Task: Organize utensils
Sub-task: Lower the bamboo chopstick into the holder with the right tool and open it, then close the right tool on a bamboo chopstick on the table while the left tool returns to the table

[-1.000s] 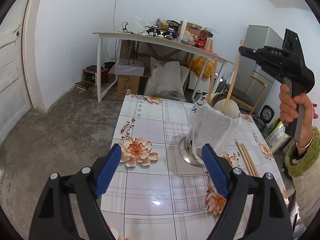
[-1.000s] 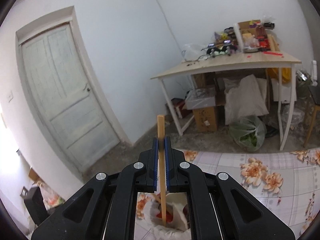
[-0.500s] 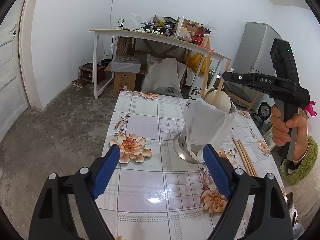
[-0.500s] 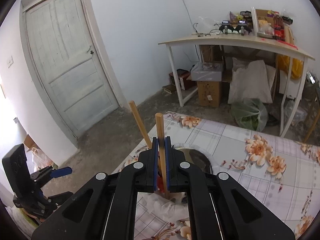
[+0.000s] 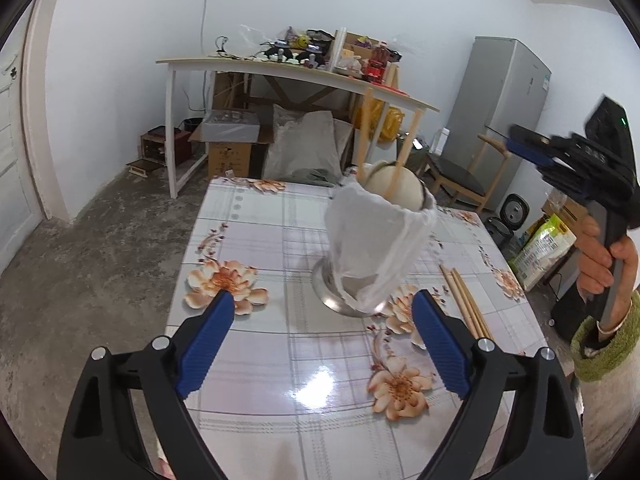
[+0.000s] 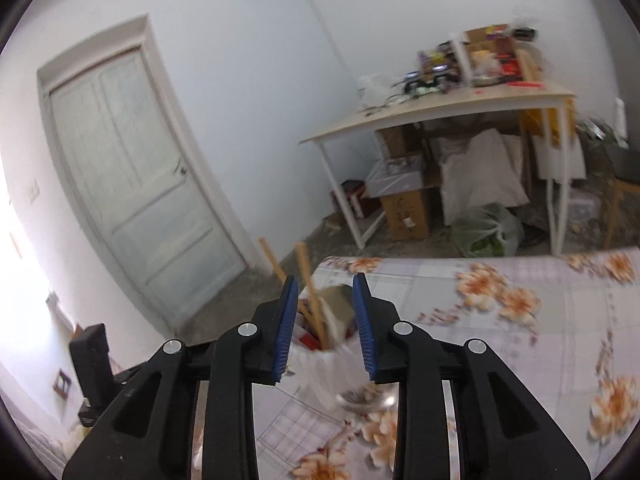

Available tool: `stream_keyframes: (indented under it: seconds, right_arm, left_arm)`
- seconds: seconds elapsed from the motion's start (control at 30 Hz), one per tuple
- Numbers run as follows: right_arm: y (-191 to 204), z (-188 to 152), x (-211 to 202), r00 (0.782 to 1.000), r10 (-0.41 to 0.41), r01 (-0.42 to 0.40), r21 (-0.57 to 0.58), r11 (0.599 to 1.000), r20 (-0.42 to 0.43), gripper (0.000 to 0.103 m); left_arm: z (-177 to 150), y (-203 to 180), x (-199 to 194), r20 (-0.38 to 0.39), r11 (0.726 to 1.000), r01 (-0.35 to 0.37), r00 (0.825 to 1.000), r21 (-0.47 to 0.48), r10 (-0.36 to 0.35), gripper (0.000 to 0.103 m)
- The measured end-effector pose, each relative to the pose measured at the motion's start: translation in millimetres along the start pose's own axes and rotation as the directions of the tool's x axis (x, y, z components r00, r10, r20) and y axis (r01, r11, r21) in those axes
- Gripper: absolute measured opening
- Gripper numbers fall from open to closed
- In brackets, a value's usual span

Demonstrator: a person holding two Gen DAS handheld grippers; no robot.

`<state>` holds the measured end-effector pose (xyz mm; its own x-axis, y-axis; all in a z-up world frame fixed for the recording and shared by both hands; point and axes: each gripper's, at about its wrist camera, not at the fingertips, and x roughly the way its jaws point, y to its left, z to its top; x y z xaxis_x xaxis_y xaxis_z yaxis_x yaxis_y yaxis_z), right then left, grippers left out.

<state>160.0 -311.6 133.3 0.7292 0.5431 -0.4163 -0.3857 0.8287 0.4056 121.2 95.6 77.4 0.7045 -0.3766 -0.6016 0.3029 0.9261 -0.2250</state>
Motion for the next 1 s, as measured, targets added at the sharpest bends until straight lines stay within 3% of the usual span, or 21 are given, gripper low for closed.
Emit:
stream_keyframes:
  seconds: [0.17,0.27,0.37,0.47,0.67,0.87,1.0]
  right_arm:
    - [-43.8,-31.7,-41.8,0.991,-0.136,0.135,0.097,0.986,-0.002,0.029]
    - [-71.0,-63.6,-58.2,0.975,-0.218,0.224,0.162,0.961,-0.052,0.031]
    - [-91.0,-99.5,-63.5,0.964,-0.240,0.261,0.226,0.938,-0.117,0.031]
    - [-104.5,-136.7,-56.3,0.938,-0.281,0.326,0.242,0.914,-0.202,0.031]
    - [-113.0,-175.7,-32.2,0.896,-0.321,0.393,0.210,0.895,-0.308,0.022]
    - [-114.2,-189.5,-16.0,0.878,-0.327,0.398,0.155,0.904,-0.350,0.014]
    - [-117.4,-190.8,-3.0,0.853,-0.363,0.426,0.098,0.899,-0.375,0.008]
  left_arm:
    - [-8.2,-19.2,8.9,-0.022,0.999,0.050,0.999,0.020,-0.049,0.093]
    - [-13.6,-33.8,20.6,-0.056,0.997,0.071,0.996,0.038,-0.069,0.094]
    - [-18.4,-49.4,33.8,-0.090,0.994,0.092,0.992,0.050,-0.087,0.095]
    - [-21.9,-62.2,45.5,-0.118,0.993,0.106,0.988,0.057,-0.099,0.096]
    - [-36.8,-89.6,72.7,-0.197,0.990,0.117,0.975,0.082,-0.099,0.097]
    - [-46.6,-99.7,91.0,-0.248,0.991,0.114,0.964,0.076,-0.092,0.097]
    - [-48.5,-102.7,100.0,-0.266,0.991,0.113,0.960,0.069,-0.091,0.097]
